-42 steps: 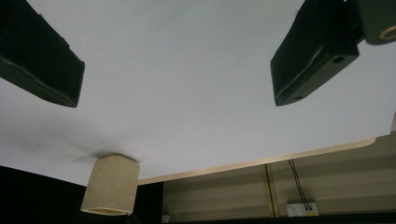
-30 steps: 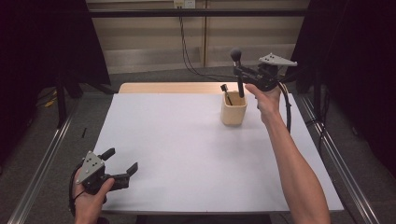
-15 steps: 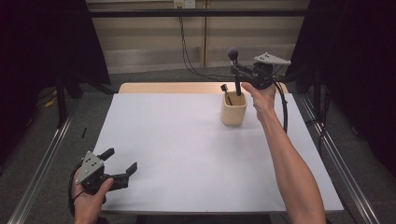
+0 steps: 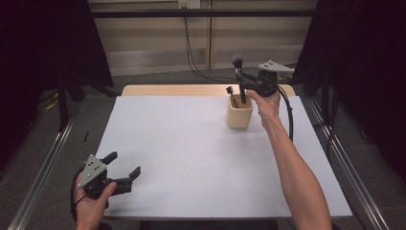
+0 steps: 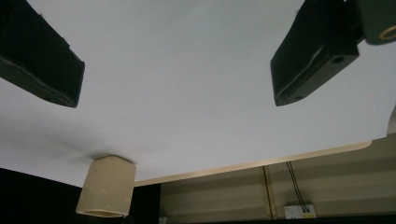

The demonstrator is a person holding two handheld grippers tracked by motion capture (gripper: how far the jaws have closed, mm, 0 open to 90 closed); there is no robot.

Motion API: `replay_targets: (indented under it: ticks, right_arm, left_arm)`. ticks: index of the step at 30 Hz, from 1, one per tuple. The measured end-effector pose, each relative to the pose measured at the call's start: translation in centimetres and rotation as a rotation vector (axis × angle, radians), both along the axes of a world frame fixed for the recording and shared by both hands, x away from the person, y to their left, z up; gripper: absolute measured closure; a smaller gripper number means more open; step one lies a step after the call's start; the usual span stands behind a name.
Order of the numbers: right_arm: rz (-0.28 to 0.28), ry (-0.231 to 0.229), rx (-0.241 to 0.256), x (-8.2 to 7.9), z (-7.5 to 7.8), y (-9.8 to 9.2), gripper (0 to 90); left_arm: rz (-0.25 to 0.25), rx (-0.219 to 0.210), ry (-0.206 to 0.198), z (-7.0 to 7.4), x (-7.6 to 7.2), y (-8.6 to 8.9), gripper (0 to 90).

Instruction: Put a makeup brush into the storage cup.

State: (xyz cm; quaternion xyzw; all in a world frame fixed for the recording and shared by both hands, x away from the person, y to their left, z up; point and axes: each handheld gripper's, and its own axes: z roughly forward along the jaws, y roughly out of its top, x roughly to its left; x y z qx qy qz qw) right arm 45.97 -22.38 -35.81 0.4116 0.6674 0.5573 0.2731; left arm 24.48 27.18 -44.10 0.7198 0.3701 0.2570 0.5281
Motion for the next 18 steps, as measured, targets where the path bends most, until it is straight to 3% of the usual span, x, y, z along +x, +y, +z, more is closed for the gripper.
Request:
replay_targets:
  ticks: [18]
  right_arm:
    - [-0.005, 0.028, 0.004, -0.2, -2.5, -0.8, 72.7]
  left_arm:
    - [-0.006, 0.015, -0.003, 0.0, 0.0, -0.1, 2.9]
